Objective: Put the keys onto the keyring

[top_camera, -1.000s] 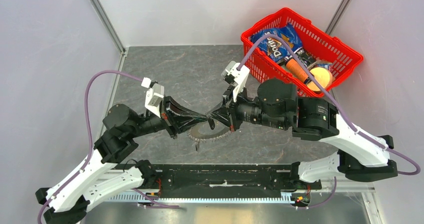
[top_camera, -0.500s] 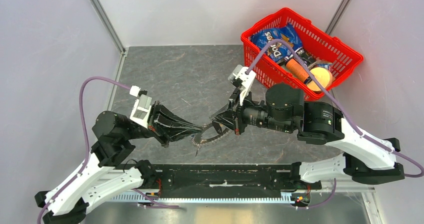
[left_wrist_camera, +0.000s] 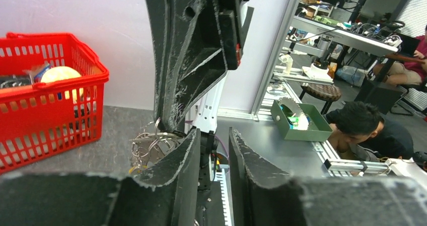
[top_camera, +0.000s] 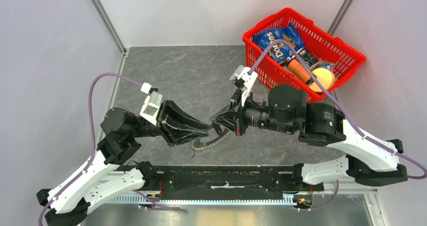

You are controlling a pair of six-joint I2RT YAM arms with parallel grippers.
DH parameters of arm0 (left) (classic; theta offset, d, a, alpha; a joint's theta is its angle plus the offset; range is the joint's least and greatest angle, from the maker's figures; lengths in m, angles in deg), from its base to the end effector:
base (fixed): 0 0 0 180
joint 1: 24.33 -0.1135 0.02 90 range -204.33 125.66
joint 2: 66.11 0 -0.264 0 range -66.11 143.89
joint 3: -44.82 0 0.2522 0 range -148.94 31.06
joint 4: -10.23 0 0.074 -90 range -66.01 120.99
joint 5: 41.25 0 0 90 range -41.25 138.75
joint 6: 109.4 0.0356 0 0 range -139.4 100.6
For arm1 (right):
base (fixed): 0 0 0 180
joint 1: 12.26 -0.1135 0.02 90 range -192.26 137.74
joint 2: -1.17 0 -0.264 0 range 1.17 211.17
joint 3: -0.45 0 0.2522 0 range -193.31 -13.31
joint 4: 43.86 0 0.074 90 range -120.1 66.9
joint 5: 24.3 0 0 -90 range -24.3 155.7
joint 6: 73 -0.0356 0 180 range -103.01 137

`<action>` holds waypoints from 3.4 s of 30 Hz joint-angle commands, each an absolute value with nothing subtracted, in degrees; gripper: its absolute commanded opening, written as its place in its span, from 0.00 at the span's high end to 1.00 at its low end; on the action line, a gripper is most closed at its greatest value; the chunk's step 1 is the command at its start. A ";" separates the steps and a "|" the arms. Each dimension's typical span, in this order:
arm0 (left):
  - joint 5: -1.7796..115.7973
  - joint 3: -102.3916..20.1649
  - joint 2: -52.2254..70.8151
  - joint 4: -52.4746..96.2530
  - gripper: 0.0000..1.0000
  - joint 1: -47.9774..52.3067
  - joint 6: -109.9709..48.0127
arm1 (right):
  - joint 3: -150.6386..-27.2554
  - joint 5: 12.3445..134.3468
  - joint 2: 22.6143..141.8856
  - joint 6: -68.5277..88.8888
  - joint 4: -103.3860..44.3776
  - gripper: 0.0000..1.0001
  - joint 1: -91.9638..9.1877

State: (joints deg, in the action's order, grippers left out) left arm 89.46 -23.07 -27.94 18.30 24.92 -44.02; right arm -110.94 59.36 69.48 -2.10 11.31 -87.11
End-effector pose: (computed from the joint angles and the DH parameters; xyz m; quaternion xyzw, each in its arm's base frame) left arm 0.0642 -0.1101 0.4389 0.3935 0.4531 -0.6223 0.5026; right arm 0.0596 0.2051 0.5082 -0.3323 0.7026 0.4296 0.4598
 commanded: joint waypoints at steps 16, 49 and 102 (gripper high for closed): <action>72.65 -25.29 -27.76 30.24 0.60 24.97 -45.23 | -114.08 45.81 69.79 -6.25 6.77 1.00 -87.12; 74.50 -24.16 -26.40 27.26 0.60 24.97 -48.40 | -113.71 39.45 72.01 -7.41 5.93 1.00 -87.14; 68.50 -21.95 -26.12 24.98 0.53 24.97 -44.10 | -107.98 38.85 70.32 -12.58 0.96 1.00 -87.10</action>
